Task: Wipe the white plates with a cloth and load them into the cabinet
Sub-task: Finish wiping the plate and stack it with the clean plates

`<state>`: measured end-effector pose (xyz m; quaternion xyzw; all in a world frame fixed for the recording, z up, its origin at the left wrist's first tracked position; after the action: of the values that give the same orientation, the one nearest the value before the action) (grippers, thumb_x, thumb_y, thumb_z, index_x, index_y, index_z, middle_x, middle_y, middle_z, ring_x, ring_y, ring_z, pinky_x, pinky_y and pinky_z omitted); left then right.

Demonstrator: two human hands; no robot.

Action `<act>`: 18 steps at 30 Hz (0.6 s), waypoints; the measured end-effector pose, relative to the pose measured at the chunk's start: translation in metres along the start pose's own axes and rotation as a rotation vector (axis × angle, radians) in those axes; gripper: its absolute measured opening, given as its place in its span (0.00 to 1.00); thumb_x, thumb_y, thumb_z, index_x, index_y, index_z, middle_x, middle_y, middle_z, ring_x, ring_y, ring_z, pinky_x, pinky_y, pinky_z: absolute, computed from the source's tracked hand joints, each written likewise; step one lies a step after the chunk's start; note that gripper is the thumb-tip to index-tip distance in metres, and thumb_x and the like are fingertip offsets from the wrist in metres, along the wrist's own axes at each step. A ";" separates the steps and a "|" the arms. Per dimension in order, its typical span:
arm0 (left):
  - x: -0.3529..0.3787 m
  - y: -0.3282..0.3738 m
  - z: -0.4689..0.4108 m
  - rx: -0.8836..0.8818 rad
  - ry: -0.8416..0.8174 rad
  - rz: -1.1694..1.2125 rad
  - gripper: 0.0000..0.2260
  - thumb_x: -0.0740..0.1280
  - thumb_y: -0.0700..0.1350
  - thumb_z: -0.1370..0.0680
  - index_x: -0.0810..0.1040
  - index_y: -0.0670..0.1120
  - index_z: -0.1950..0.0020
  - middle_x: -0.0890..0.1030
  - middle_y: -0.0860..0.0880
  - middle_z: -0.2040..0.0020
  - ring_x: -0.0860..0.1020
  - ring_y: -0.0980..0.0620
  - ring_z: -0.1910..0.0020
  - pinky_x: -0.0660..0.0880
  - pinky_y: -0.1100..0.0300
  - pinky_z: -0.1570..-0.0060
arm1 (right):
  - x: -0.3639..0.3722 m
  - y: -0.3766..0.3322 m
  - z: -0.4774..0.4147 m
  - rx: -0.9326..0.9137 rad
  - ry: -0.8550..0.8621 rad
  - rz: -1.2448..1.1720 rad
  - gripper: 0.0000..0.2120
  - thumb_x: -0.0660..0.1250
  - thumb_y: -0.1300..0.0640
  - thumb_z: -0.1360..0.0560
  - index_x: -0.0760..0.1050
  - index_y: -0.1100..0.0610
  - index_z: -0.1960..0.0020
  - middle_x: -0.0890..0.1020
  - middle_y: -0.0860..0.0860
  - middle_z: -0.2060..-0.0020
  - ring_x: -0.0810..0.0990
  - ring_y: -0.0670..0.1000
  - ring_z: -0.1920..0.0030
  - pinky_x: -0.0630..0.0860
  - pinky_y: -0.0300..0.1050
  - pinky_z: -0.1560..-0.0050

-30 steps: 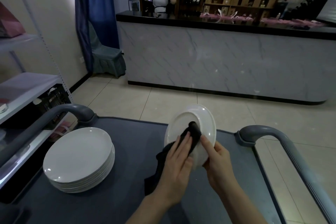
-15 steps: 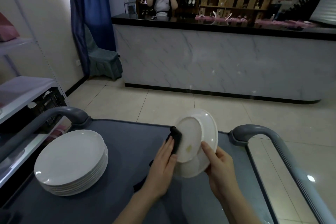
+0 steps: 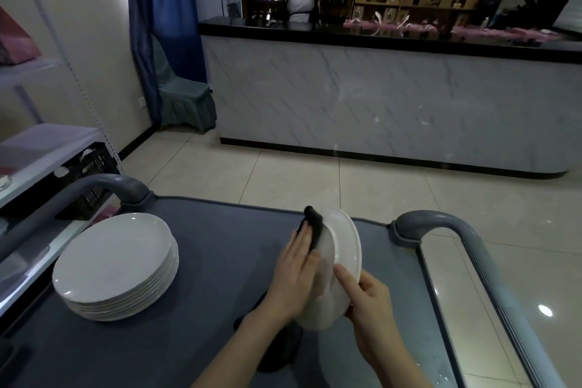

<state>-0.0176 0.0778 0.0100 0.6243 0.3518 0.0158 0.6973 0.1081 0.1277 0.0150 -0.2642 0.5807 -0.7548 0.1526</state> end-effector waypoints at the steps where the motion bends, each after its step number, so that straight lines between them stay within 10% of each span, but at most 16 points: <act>1: -0.001 -0.009 -0.003 -0.038 0.008 -0.003 0.22 0.48 0.55 0.15 0.46 0.59 0.22 0.47 0.62 0.22 0.43 0.60 0.22 0.44 0.56 0.23 | -0.005 -0.002 0.000 -0.008 0.003 0.008 0.14 0.71 0.49 0.32 0.84 0.60 0.57 0.84 0.59 0.63 0.81 0.54 0.62 0.77 0.49 0.64; 9: 0.001 -0.042 0.000 -0.255 -0.016 0.058 0.23 0.51 0.57 0.16 0.59 0.54 0.21 0.58 0.52 0.21 0.49 0.52 0.21 0.50 0.56 0.25 | -0.033 -0.031 -0.008 -0.120 0.007 0.144 0.07 0.70 0.55 0.24 0.84 0.55 0.59 0.83 0.54 0.65 0.79 0.49 0.63 0.74 0.47 0.64; 13: -0.012 -0.033 0.005 -0.297 0.137 0.139 0.22 0.56 0.54 0.17 0.69 0.47 0.25 0.70 0.50 0.26 0.68 0.52 0.28 0.62 0.51 0.26 | -0.031 -0.051 -0.011 -0.287 -0.053 0.392 0.10 0.70 0.56 0.23 0.81 0.58 0.61 0.78 0.51 0.70 0.74 0.45 0.67 0.69 0.42 0.68; 18: -0.042 -0.005 0.009 -0.315 0.351 0.595 0.11 0.58 0.50 0.16 0.76 0.49 0.40 0.82 0.44 0.45 0.83 0.45 0.50 0.81 0.50 0.53 | -0.014 -0.052 -0.001 -0.481 -0.210 0.733 0.07 0.69 0.55 0.22 0.83 0.48 0.46 0.80 0.41 0.69 0.74 0.37 0.68 0.71 0.39 0.63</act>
<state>-0.0470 0.0491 0.0252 0.5721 0.2626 0.3784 0.6786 0.1226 0.1508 0.0612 -0.1440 0.7762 -0.4637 0.4022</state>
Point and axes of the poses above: each hand's wrist, its own z-axis away from the middle knuckle, its own x-axis out of the palm, y = z × x, the point moved 8 cm from there along -z, towards the middle knuckle
